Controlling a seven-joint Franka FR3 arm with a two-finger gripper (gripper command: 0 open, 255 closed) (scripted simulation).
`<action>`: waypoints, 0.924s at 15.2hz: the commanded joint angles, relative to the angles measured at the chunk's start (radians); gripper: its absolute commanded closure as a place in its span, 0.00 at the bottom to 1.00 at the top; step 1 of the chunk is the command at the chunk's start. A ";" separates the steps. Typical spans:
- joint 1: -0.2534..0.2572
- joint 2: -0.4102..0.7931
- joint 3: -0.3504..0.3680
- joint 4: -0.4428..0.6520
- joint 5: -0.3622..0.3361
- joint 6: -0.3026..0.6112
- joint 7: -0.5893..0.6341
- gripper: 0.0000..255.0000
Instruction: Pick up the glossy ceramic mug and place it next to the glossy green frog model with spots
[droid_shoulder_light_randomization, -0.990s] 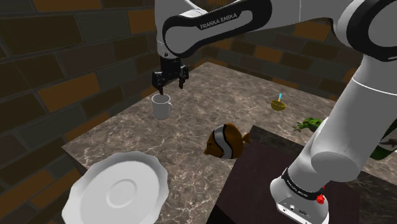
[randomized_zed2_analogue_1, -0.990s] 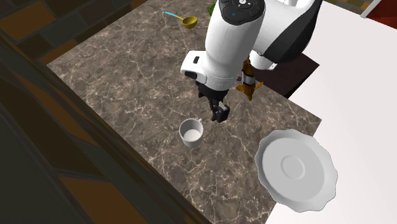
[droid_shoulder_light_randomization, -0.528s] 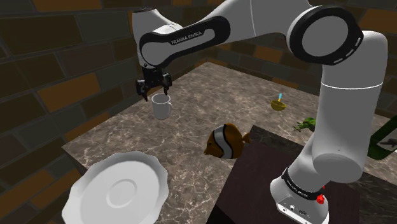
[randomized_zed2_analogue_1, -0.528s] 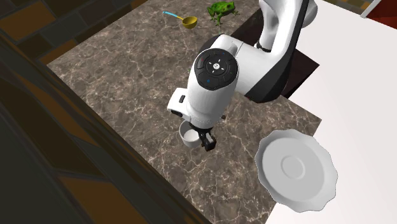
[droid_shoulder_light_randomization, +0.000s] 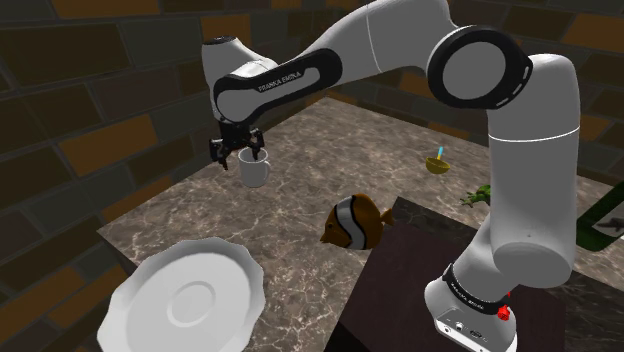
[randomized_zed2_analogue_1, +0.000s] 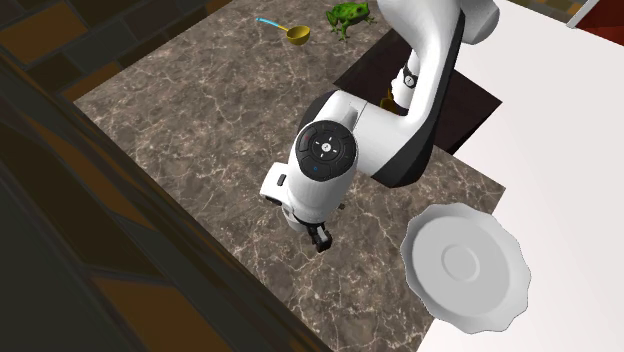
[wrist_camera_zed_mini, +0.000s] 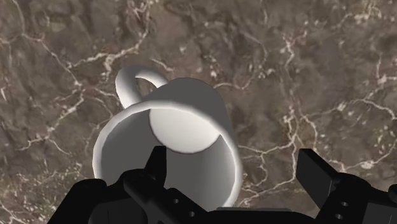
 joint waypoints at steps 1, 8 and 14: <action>0.000 0.010 -0.002 -0.008 -0.004 0.018 0.002 0.00; 0.000 0.010 -0.002 -0.008 -0.004 0.018 0.002 0.00; 0.000 0.010 -0.002 -0.008 -0.004 0.018 0.002 1.00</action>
